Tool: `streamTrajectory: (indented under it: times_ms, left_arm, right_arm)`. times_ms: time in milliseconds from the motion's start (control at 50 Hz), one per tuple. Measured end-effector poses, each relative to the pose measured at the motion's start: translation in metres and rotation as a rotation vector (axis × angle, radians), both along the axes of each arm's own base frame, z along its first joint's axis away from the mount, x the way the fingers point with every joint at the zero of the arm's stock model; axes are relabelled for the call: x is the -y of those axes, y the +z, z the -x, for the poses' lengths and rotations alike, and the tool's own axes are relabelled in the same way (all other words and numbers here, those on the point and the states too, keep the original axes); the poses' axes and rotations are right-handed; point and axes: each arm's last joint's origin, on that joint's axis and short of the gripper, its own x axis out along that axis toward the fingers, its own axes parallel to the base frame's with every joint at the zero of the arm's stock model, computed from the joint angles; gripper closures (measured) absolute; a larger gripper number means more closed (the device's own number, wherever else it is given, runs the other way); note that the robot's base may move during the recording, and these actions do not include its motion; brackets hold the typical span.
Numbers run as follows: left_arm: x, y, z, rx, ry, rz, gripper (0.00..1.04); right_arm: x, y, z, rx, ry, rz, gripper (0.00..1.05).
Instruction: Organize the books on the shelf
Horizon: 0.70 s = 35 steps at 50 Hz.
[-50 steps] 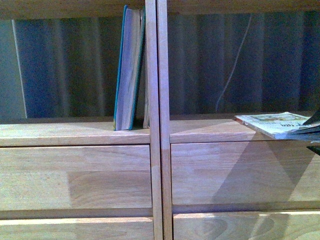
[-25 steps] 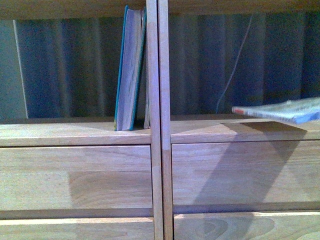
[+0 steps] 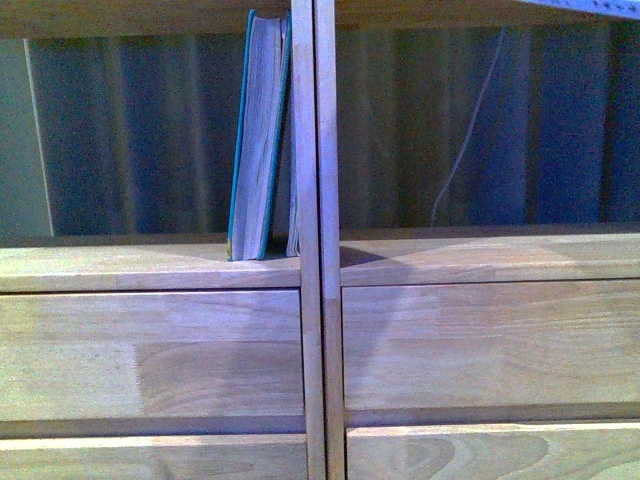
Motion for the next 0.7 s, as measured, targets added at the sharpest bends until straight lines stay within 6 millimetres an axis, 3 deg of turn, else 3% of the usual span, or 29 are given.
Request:
streamTrajectory:
  times_ms: [80, 200, 480, 700]
  left_arm:
    - [0.015, 0.022, -0.025, 0.052, -0.181, 0.105, 0.07]
    - [0.036, 0.040, -0.035, 0.085, -0.346, 0.224, 0.07]
    - [0.082, 0.061, -0.025, 0.105, -0.586, 0.428, 0.07]
    - [0.102, 0.052, -0.021, 0.081, -0.628, 0.462, 0.07]
  right_arm:
    - [-0.024, 0.004, 0.004, 0.094, 0.051, 0.071, 0.97]
    - [-0.052, 0.002, 0.005, 0.144, 0.120, 0.127, 0.97]
    - [-0.101, -0.028, -0.023, 0.063, 0.159, 0.173, 0.97]
    - [-0.133, -0.021, -0.025, 0.089, 0.232, 0.111, 0.97]
